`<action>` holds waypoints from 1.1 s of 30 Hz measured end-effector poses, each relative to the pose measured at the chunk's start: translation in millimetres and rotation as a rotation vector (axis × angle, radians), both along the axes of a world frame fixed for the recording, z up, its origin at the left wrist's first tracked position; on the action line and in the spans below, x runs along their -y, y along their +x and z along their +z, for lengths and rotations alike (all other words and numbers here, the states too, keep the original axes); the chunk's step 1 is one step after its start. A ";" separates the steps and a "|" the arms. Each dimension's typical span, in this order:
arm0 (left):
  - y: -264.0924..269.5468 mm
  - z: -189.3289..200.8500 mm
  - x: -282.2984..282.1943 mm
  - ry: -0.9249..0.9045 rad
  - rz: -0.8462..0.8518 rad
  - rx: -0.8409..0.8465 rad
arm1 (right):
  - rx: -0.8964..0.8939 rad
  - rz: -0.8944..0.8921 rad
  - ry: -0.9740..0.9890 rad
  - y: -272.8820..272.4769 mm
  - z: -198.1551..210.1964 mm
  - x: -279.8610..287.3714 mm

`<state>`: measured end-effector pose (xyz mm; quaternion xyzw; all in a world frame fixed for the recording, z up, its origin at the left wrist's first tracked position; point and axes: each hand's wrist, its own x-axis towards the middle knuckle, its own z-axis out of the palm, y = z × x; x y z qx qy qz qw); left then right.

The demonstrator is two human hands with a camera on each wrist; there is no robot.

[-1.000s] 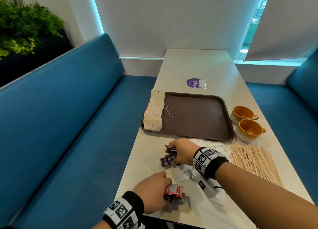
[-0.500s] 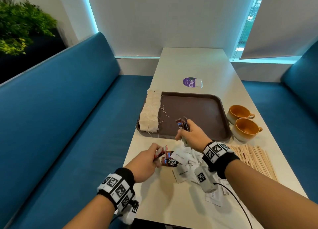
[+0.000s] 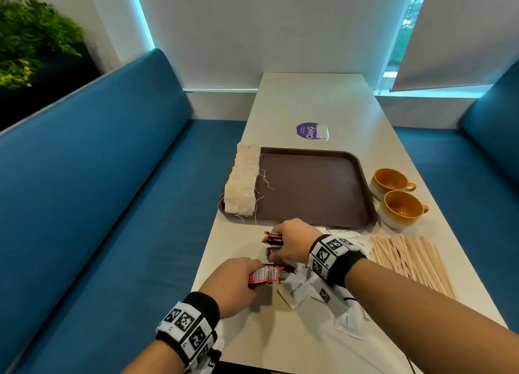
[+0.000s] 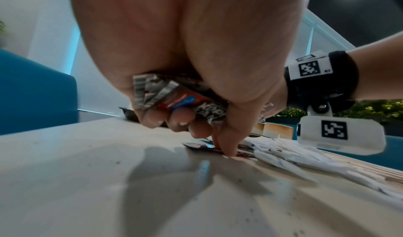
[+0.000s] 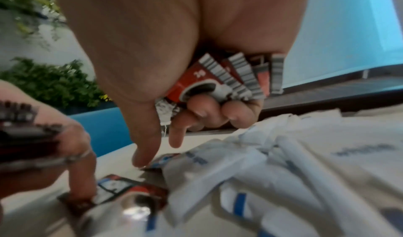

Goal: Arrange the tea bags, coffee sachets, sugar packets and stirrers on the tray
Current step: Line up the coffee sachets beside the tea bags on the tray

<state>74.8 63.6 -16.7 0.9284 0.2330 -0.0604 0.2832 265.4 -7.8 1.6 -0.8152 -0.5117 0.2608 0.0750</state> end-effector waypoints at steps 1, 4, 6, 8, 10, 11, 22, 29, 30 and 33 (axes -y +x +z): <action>-4.9 -0.4 -2.3 0.005 0.019 0.000 | 0.048 0.014 -0.028 -3.7 -0.3 -2.5; -15.7 -2.1 -10.0 0.055 0.075 0.005 | 0.151 0.046 -0.042 -7.8 -3.7 -8.0; -18.7 -4.1 -13.2 0.074 0.106 0.011 | 0.159 0.054 -0.039 -8.3 -5.0 -11.0; -17.4 -5.1 -13.7 0.077 0.118 0.019 | 0.111 0.046 -0.042 -8.0 -5.8 -12.7; -13.2 -5.0 -13.1 0.091 0.102 0.027 | 0.041 0.043 -0.046 -7.8 -5.5 -12.5; -10.6 -5.1 -12.6 0.101 0.091 0.025 | 0.008 0.042 -0.044 -7.8 -5.2 -11.9; -1.3 5.5 -24.2 -0.003 0.183 -0.044 | -0.446 -0.206 0.401 14.7 19.9 5.0; -10.1 19.8 -20.6 -0.646 0.412 0.274 | -0.664 -0.476 0.747 26.5 36.9 30.3; -10.1 21.3 -17.8 -0.714 0.447 0.317 | -0.681 -0.523 0.795 28.0 41.1 34.2; -6.2 26.2 -7.6 -0.928 0.521 0.442 | -0.765 -0.641 0.899 29.2 53.0 45.4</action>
